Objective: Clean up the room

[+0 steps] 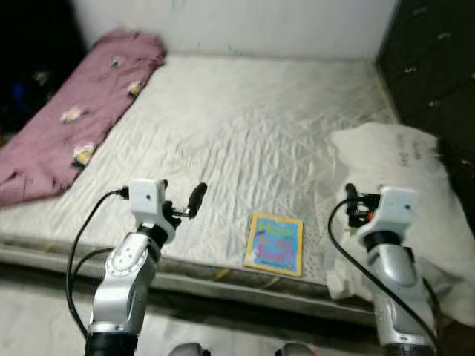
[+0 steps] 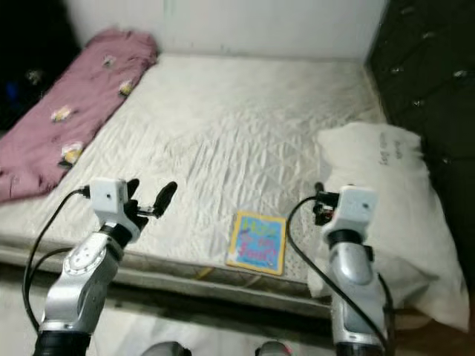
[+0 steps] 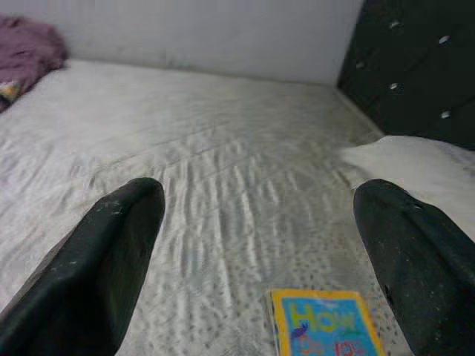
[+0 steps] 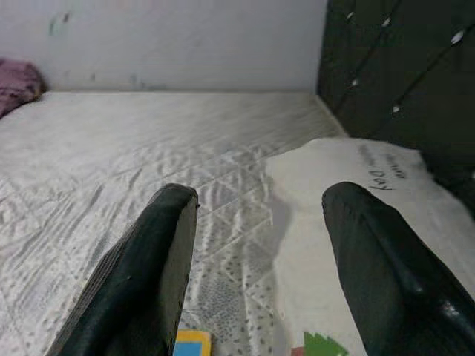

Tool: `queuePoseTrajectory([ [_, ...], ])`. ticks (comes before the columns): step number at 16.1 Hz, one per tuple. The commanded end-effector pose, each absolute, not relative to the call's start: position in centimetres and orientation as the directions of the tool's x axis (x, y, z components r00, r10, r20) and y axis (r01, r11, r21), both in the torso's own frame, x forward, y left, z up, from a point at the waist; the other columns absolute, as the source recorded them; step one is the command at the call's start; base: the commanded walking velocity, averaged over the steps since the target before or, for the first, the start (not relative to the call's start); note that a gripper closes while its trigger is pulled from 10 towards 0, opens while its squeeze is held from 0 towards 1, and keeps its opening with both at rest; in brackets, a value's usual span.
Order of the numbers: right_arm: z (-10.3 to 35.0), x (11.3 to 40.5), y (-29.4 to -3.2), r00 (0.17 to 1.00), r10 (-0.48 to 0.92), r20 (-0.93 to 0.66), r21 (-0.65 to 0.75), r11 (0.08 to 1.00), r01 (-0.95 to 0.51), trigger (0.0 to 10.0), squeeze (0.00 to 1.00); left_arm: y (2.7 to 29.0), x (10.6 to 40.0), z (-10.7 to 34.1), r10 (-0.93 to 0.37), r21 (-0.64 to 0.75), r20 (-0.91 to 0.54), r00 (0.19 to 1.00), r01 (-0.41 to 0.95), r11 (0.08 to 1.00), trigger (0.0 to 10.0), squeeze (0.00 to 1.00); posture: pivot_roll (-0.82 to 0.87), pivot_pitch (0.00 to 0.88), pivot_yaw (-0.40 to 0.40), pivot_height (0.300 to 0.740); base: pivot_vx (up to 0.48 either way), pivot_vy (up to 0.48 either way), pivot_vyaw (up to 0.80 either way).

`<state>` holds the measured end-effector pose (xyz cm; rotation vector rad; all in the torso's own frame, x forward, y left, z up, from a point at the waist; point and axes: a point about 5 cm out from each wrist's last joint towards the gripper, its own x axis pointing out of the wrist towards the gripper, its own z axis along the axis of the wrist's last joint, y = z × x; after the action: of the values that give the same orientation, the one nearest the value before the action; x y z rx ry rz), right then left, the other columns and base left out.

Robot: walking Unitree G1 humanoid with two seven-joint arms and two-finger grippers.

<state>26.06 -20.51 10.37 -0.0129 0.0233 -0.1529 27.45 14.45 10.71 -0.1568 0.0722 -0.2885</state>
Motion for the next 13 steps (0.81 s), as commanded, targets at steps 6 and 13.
queuePoseTrajectory([
  [6, 10.72, 26.29, -19.57, 0.993, -0.120, -0.011, -0.002, 0.993, 0.120, 10.0, 0.00, 15.63, 27.41, 10.85, -0.268, -0.153, -0.060, 0.962, 0.256, 0.954, 10.0, 0.00, -0.07, 0.000, 0.055, 0.740, 0.000, 0.480, -0.48],
  [13, 10.50, 26.09, -19.67, 0.993, -0.113, -0.021, -0.002, 0.994, 0.113, 10.0, 0.00, 15.27, 27.21, 11.40, -0.313, -0.148, 0.001, 0.950, 0.310, 0.939, 10.0, 0.00, -0.08, 0.000, 0.057, 0.740, 0.000, 0.206, 0.00],
])
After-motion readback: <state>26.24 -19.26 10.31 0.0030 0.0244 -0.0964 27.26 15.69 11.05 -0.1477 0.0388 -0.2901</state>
